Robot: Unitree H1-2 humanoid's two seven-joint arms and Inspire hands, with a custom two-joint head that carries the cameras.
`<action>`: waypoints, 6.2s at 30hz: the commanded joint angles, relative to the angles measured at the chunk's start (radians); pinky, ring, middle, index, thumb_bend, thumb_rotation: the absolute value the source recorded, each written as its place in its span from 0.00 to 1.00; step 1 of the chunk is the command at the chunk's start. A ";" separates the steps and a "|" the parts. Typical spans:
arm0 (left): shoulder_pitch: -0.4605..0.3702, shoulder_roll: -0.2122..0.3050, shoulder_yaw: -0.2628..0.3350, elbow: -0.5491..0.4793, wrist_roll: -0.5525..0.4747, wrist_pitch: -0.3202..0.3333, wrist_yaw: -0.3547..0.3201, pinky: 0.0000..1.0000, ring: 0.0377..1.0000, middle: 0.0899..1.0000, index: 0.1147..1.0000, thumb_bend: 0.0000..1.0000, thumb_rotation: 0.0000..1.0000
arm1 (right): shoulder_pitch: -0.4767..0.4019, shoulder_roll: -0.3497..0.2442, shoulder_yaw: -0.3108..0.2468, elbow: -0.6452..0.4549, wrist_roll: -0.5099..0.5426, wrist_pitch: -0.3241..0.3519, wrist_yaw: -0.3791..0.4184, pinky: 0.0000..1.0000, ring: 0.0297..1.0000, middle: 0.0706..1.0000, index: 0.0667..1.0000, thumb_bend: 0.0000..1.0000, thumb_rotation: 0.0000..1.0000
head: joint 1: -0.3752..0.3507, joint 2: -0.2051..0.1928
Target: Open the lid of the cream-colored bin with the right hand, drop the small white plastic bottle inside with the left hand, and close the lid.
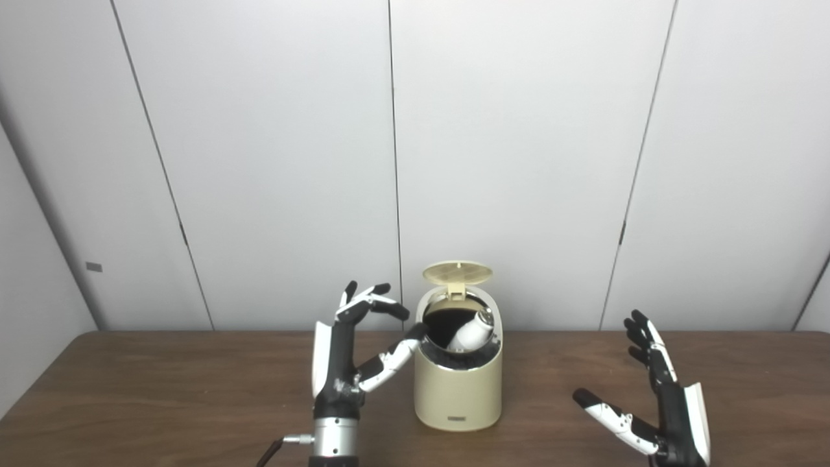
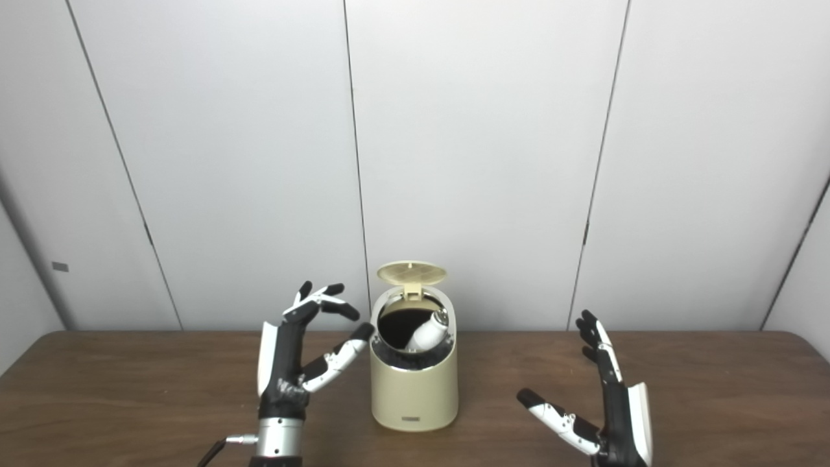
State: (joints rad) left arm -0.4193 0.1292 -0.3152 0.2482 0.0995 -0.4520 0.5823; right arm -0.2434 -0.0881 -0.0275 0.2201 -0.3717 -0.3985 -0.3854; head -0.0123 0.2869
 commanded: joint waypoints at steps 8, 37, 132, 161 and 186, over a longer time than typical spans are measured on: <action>0.108 0.040 0.160 -0.197 0.018 -0.018 -0.085 0.73 0.71 0.58 0.51 0.54 0.49 | 0.033 0.009 0.015 0.068 -0.019 -0.046 -0.020 0.84 0.88 0.87 0.90 0.79 0.64 | 0.009 -0.001; 0.179 -0.047 0.405 -0.092 -0.192 -0.017 -0.579 0.77 0.84 0.84 0.82 0.38 0.85 | -0.222 -0.160 0.139 -0.396 -0.353 0.228 0.294 0.75 0.85 0.88 0.91 0.89 0.82 | -0.004 0.017; 0.298 -0.109 0.454 -0.343 -0.214 0.093 -0.619 0.76 0.82 0.81 0.78 0.49 0.63 | -0.215 -0.119 0.319 -0.485 -0.575 0.630 0.665 0.91 1.00 0.98 0.67 0.96 0.81 | -0.002 0.218; 0.288 -0.107 0.445 -0.345 -0.224 0.100 -0.589 0.76 0.80 0.81 0.77 0.52 0.61 | -0.269 -0.102 0.339 -0.270 -0.540 0.627 0.574 0.91 1.00 1.00 0.72 0.95 0.82 | 0.011 0.203; 0.274 -0.107 0.443 -0.317 -0.208 0.077 -0.580 0.76 0.81 0.81 0.78 0.50 0.61 | -0.238 -0.095 0.350 -0.283 -0.434 0.589 0.536 0.89 1.00 0.99 0.76 0.95 0.78 | 0.013 0.180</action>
State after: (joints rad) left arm -0.1108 0.0177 0.1291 -0.0627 -0.1155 -0.3331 -0.0028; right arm -0.5017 -0.1878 0.3271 -0.0640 -0.8486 0.2182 0.1446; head 0.0000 0.4664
